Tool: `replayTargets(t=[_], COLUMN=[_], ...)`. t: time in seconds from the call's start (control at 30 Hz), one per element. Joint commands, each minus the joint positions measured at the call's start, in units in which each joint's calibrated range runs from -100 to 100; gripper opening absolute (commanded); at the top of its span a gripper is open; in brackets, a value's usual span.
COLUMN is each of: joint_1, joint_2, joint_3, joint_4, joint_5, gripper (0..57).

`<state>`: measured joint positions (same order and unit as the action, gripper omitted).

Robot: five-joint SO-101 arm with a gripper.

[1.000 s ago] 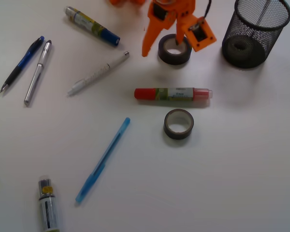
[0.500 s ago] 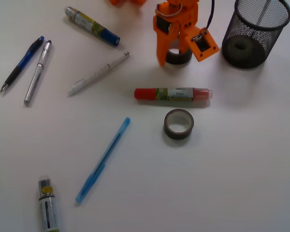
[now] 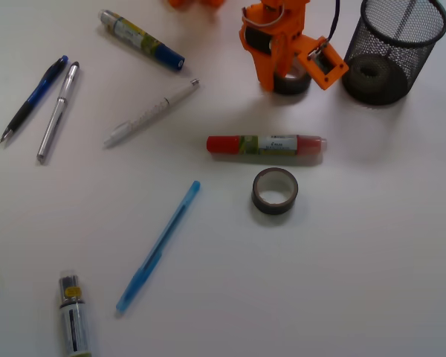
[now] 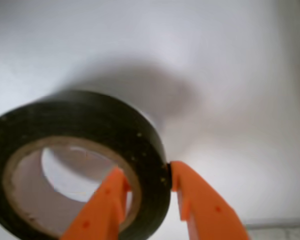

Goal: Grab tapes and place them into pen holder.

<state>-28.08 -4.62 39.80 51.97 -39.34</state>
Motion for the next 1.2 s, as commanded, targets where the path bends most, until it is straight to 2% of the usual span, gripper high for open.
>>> replayTargets(t=[0.0,0.27,0.43,0.7,0.97,1.17], joint_1=[1.1,6.5,3.4,-10.5,-13.2,-17.3], joint_2=[-5.6,-14.4,-20.1,-22.5,-20.8,-9.8], joint_3=[-15.4,-28.3,-28.5,-28.8,-36.0,-42.4], joint_4=[15.8,20.9,20.6,6.0,6.1,2.0], joint_5=[3.9,16.6,20.1,20.5,20.2,13.6], gripper=[0.2,0.2,0.2,0.2,0.2,0.2])
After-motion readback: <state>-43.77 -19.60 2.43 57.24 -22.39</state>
